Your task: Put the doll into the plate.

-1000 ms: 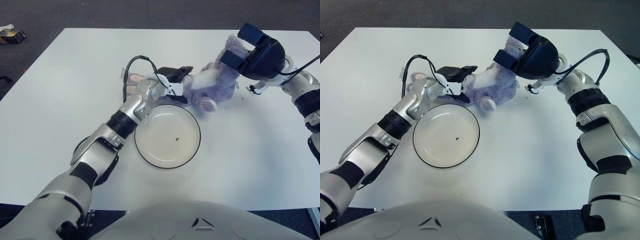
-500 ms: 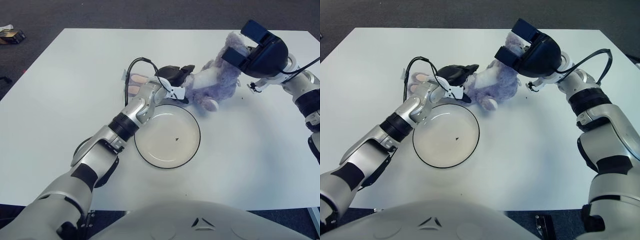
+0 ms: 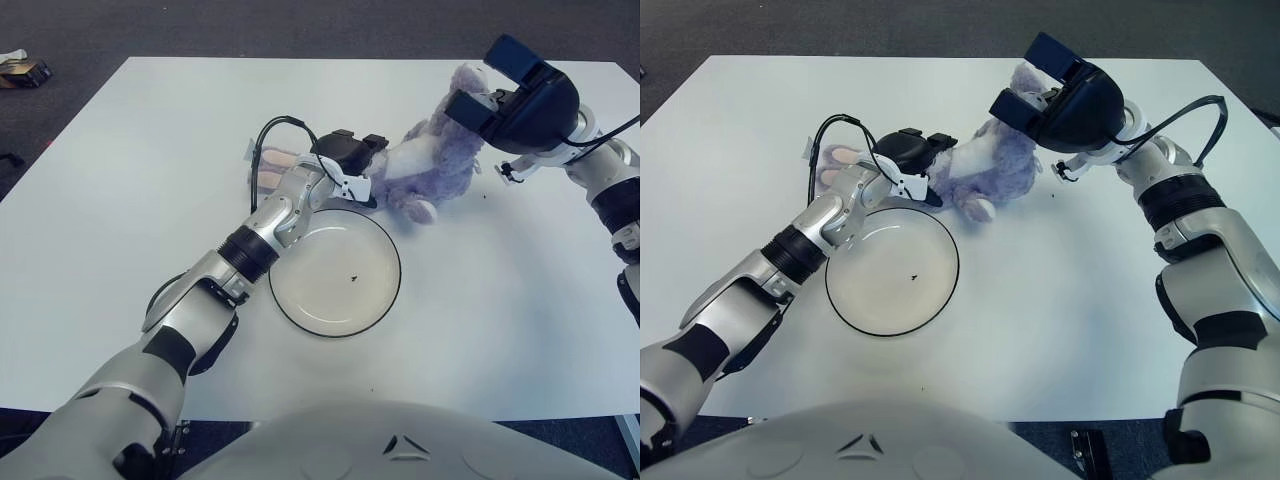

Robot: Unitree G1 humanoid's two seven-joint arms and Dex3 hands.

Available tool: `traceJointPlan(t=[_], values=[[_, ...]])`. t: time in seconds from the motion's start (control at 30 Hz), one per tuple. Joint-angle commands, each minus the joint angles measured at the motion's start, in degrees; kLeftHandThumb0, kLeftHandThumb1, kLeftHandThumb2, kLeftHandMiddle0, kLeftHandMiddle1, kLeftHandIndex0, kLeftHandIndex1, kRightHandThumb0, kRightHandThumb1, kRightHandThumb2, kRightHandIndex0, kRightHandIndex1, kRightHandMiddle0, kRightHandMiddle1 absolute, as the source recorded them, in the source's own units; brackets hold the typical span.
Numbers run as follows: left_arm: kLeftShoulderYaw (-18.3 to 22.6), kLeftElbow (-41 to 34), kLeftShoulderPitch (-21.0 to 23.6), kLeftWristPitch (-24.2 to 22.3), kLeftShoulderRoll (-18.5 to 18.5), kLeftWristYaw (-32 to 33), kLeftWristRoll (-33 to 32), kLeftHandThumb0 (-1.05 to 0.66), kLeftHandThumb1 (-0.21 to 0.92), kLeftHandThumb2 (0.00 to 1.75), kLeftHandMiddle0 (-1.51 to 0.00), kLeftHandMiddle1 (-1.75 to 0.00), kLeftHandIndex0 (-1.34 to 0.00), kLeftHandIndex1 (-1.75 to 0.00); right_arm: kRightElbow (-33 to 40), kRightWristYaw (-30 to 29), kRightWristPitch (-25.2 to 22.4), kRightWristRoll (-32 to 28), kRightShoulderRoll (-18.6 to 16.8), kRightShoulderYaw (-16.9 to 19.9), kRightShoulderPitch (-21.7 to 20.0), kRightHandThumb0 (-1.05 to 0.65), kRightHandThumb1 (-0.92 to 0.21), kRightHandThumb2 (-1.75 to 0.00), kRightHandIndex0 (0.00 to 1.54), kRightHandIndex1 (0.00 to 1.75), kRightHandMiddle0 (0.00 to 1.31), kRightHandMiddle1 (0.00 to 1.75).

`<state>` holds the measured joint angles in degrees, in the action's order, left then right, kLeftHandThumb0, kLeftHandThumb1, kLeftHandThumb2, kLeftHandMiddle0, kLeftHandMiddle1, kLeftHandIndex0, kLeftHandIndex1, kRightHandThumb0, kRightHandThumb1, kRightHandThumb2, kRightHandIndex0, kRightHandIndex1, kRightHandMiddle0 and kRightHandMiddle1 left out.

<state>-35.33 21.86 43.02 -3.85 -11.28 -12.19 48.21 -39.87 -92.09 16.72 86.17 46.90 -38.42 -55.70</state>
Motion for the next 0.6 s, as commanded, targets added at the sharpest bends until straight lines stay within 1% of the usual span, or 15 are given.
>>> traceJointPlan(t=[0.0,0.03,0.1,0.2,0.23,0.27,0.3,0.33,0.37,0.4,0.43,0.47,0.53,0.57], values=[[-1.7,2.8,-0.6,0.4,-0.4,0.3,1.7,-0.17,0.89,0.05,-0.45,-1.33,-0.61,-0.66,1.0,-0.4,0.0,0.2,1.3,1.1,-0.2,0.0,-0.38,-1.23,0.58,1.75,0.39,1.66],[-1.7,3.0,-0.5,0.6,-0.4,0.5,1.8,-0.09,0.9,0.09,-0.51,-1.38,-0.62,-0.83,1.1,-0.4,0.0,0.2,1.3,1.1,-0.2,0.0,-0.38,-1.23,0.58,1.75,0.38,1.67],[-1.8,3.5,-0.4,1.0,-0.4,0.8,1.7,-0.05,0.91,0.11,-0.54,-1.41,-0.63,-0.91,1.2,-0.4,0.0,0.2,1.4,1.2,-0.2,0.0,-0.37,-1.24,0.58,1.75,0.38,1.67],[-1.6,4.8,-0.2,2.1,-0.8,1.8,1.4,-0.02,0.91,0.12,-0.56,-1.44,-0.67,-0.94,1.4,-0.4,0.0,0.2,1.5,1.4,-0.1,0.0,-0.37,-1.24,0.58,1.75,0.37,1.68],[-1.6,5.1,-0.2,2.4,-0.9,2.0,1.3,-0.02,0.88,0.17,-0.56,-1.45,-0.67,-0.95,1.4,-0.4,0.1,0.2,1.5,1.5,-0.1,0.0,-0.37,-1.25,0.58,1.75,0.37,1.69],[-1.5,5.5,-0.2,2.8,-1.0,2.3,1.2,-0.01,0.76,0.4,-0.55,-1.52,-0.67,-1.02,1.5,-0.4,0.1,0.1,1.5,1.5,-0.1,0.0,-0.37,-1.25,0.58,1.75,0.37,1.7],[-1.5,5.9,-0.1,3.1,-1.1,2.6,1.2,-0.01,0.67,0.58,-0.54,-1.57,-0.66,-1.09,1.5,-0.4,0.1,0.1,1.6,1.5,-0.1,0.0,-0.37,-1.25,0.58,1.75,0.36,1.7],[-1.4,6.2,-0.1,3.3,-1.1,2.8,1.2,-0.01,0.61,0.69,-0.54,-1.61,-0.66,-1.13,1.5,-0.4,0.1,0.1,1.6,1.5,-0.1,0.0,-0.37,-1.25,0.58,1.75,0.36,1.7],[-1.4,6.6,0.0,3.6,-1.2,3.1,1.1,-0.01,0.59,0.72,-0.53,-1.62,-0.66,-1.14,1.4,-0.4,0.1,0.1,1.6,1.5,-0.1,0.0,-0.37,-1.26,0.58,1.75,0.36,1.71],[-1.4,7.0,0.0,3.9,-1.2,3.3,1.1,-0.01,0.53,0.84,-0.52,-1.66,-0.65,-1.2,1.4,-0.4,0.1,0.1,1.6,1.6,-0.1,0.0,-0.37,-1.26,0.58,1.75,0.36,1.71],[-1.3,7.4,0.1,4.1,-1.2,3.7,1.0,-0.01,0.5,0.89,-0.53,-1.68,-0.66,-1.22,1.4,-0.4,0.1,0.1,1.6,1.6,-0.1,0.0,-0.37,-1.26,0.58,1.75,0.36,1.71],[-1.3,7.7,0.1,4.4,-1.1,4.0,1.0,-0.01,0.43,1.0,-0.54,-1.7,-0.66,-1.27,1.4,-0.4,0.2,0.1,1.6,1.6,0.0,0.0,-0.37,-1.26,0.58,1.75,0.36,1.71],[-1.3,8.2,0.2,4.7,-1.1,4.5,1.0,0.0,0.37,1.1,-0.55,-1.72,-0.66,-1.33,1.4,-0.4,0.2,0.1,1.6,1.6,0.0,0.0,-0.37,-1.26,0.58,1.75,0.36,1.71],[-1.3,8.4,0.3,4.9,-1.1,4.7,1.0,-0.15,0.42,1.08,-0.63,-1.73,-0.61,-1.45,1.4,-0.4,0.2,0.1,1.6,1.6,0.0,0.0,-0.37,-1.26,0.58,1.75,0.36,1.71]])
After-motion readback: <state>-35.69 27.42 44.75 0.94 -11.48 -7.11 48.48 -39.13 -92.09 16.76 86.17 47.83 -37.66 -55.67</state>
